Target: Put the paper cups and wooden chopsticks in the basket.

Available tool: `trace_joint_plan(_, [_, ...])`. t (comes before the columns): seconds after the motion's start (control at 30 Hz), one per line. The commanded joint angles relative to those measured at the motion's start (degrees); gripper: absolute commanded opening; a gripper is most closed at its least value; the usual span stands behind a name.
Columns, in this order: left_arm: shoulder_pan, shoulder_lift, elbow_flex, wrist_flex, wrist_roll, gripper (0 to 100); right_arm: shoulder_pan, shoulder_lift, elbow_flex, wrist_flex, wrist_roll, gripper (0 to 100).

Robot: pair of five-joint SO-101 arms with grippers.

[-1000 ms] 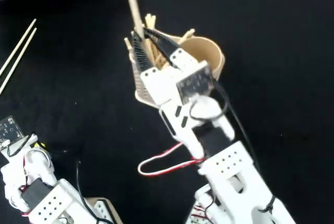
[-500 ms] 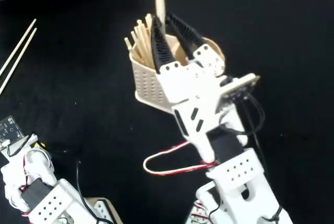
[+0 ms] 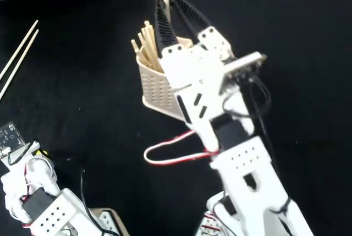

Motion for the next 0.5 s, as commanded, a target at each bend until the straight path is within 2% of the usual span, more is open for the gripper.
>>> trace_joint_plan(0.0, [0.7,-0.4,1.0,-0.8,-0.5,20,2.3,2.6,-2.8,-1.5,-0.4,1.2])
trace_joint_plan(0.27, [0.7,-0.4,1.0,-0.8,-0.5,20,4.3,5.0,3.5,-4.2,-0.4,1.3])
trace_joint_plan(0.47, [1.8,-0.4,1.0,-0.8,-0.5,20,1.6,4.0,2.6,2.9,-0.3,4.4])
